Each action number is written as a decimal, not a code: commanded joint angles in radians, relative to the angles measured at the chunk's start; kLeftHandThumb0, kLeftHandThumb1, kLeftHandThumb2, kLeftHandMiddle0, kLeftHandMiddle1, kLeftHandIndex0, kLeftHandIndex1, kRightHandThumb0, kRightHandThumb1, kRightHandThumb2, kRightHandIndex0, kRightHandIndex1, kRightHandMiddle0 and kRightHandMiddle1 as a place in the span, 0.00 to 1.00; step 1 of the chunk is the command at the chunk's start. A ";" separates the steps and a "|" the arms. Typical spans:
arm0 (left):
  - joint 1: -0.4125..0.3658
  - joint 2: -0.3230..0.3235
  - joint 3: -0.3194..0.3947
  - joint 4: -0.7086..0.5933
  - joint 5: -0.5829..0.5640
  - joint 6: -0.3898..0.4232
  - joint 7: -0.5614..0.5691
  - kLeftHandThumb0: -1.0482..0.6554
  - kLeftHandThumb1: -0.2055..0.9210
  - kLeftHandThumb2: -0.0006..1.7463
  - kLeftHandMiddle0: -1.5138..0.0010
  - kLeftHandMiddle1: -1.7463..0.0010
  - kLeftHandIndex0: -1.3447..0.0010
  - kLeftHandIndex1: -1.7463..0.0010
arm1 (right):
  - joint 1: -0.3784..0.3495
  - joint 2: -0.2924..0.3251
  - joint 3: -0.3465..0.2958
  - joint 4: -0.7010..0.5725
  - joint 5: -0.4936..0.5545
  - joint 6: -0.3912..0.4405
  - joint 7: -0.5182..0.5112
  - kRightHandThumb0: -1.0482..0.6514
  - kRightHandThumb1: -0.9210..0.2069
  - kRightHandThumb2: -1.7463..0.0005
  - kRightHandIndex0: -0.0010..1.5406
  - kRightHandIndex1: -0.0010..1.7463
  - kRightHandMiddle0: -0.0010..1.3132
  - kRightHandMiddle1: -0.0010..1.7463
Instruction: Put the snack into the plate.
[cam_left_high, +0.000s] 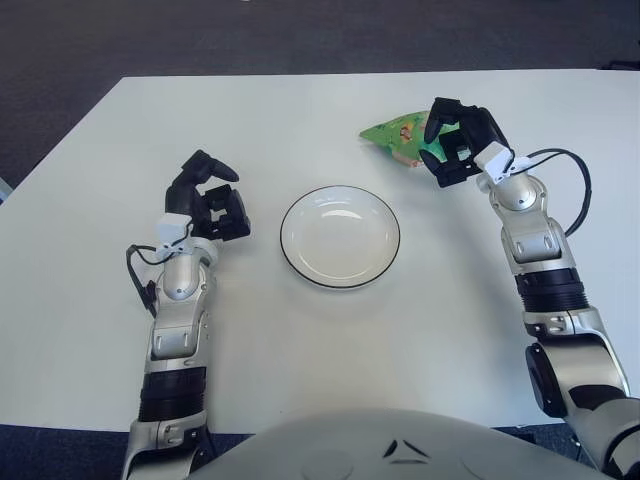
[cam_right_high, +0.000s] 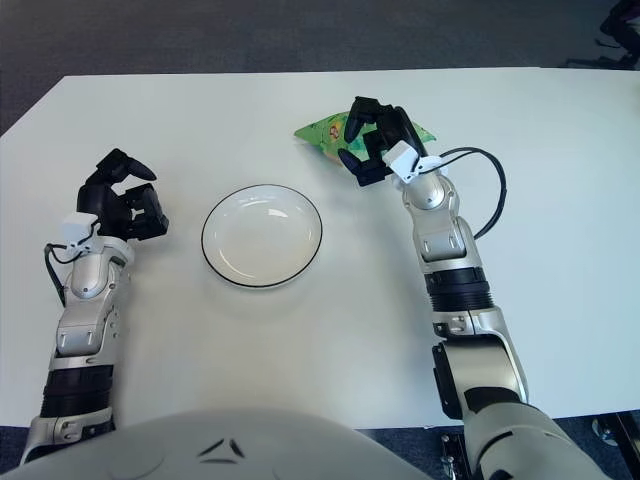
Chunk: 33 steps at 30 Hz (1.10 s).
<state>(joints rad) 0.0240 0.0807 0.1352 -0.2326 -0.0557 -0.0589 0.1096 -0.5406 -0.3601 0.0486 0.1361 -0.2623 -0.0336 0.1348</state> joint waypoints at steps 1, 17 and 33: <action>0.081 -0.028 0.000 0.014 -0.007 -0.008 -0.009 0.30 0.36 0.84 0.11 0.00 0.47 0.00 | -0.049 -0.019 0.004 0.006 -0.023 -0.011 -0.002 0.33 0.53 0.25 0.78 1.00 0.46 1.00; 0.101 -0.020 0.013 -0.034 -0.022 0.015 -0.026 0.31 0.36 0.83 0.12 0.00 0.47 0.00 | -0.174 -0.056 0.050 0.139 -0.096 -0.123 -0.018 0.33 0.53 0.25 0.78 1.00 0.47 1.00; 0.109 -0.034 0.014 -0.045 -0.020 0.019 -0.030 0.31 0.36 0.84 0.13 0.00 0.47 0.00 | -0.302 -0.108 0.099 0.308 -0.224 -0.233 -0.096 0.33 0.53 0.25 0.78 1.00 0.46 1.00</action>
<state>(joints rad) 0.0904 0.0643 0.1517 -0.2983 -0.0736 -0.0486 0.0849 -0.7870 -0.4368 0.1364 0.4092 -0.4457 -0.2452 0.0705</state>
